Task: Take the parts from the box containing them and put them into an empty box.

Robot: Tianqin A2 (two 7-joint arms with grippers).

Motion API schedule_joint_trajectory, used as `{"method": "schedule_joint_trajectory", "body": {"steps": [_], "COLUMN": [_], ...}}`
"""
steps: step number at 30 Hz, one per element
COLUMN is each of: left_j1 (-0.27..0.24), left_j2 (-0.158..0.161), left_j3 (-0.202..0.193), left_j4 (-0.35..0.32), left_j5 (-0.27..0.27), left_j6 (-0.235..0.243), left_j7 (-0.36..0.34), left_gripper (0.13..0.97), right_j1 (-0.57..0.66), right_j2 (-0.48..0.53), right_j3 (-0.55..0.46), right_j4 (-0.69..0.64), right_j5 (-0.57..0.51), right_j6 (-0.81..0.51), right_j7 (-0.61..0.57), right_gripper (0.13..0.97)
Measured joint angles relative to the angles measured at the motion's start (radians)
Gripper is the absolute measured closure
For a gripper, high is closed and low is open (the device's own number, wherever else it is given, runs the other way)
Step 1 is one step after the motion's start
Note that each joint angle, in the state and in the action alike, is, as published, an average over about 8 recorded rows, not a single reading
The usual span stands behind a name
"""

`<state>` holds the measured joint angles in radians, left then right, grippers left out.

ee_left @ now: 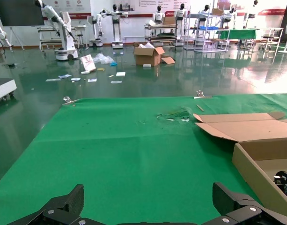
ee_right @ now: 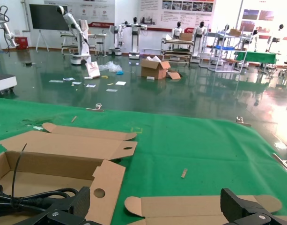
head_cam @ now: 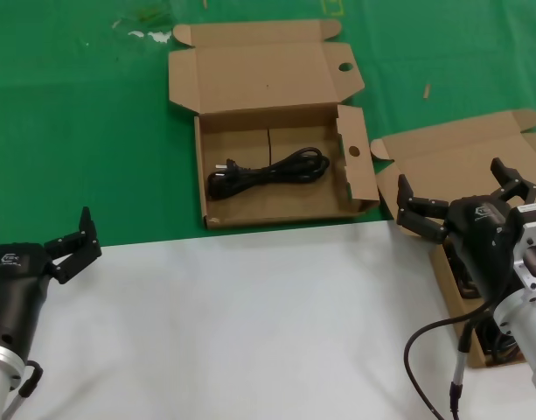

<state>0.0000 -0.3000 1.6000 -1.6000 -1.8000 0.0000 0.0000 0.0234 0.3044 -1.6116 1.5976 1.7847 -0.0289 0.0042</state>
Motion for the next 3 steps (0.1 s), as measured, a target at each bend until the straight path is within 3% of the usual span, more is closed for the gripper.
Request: {"method": "schedule_joint_trajectory", "body": {"steps": [3], "left_j1": [0.0], "left_j2": [0.0], "left_j3": [0.0], "left_j4": [0.0], "left_j5": [0.0], "left_j6": [0.0], "left_j7": [0.0], "left_gripper": [0.132], "right_j1": [0.0], "right_j2": [0.0], "right_j3": [0.0], "right_j4": [0.0], "right_j5": [0.0], "right_j6": [0.0], "right_j7": [0.0], "right_gripper": [0.129]}}
